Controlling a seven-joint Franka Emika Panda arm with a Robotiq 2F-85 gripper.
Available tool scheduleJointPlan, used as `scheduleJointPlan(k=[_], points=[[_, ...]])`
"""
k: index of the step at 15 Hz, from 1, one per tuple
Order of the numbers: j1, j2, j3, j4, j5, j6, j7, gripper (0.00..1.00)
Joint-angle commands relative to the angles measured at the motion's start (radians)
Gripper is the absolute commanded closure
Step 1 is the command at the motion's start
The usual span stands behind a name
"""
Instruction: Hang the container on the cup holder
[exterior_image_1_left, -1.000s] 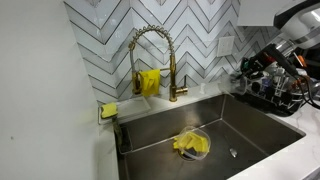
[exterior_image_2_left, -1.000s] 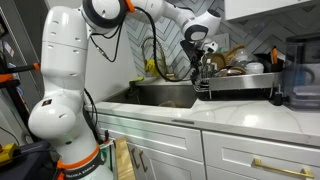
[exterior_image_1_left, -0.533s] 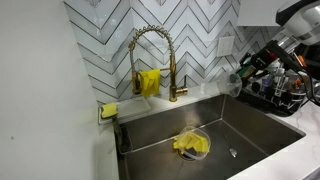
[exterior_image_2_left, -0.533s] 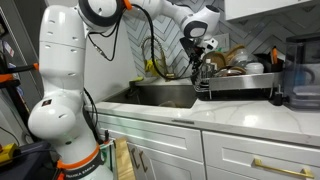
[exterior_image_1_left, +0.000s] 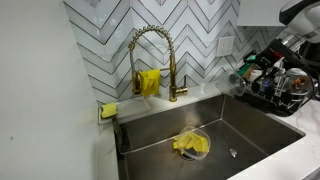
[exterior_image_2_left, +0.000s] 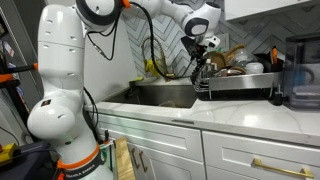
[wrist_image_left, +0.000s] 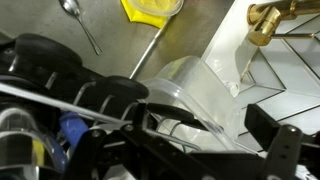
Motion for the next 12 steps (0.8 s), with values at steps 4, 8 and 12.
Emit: scheduleJointPlan(k=[4, 8, 12], points=[[0.007, -0.113, 0.019, -0.071, -0.051, -0.031, 0.098, 0.00], [0.019, -0.195, 0.028, -0.091, -0.108, -0.076, 0.115, 0.00], [0.048, -0.302, 0.051, -0.103, -0.292, -0.142, 0.078, 0.00]])
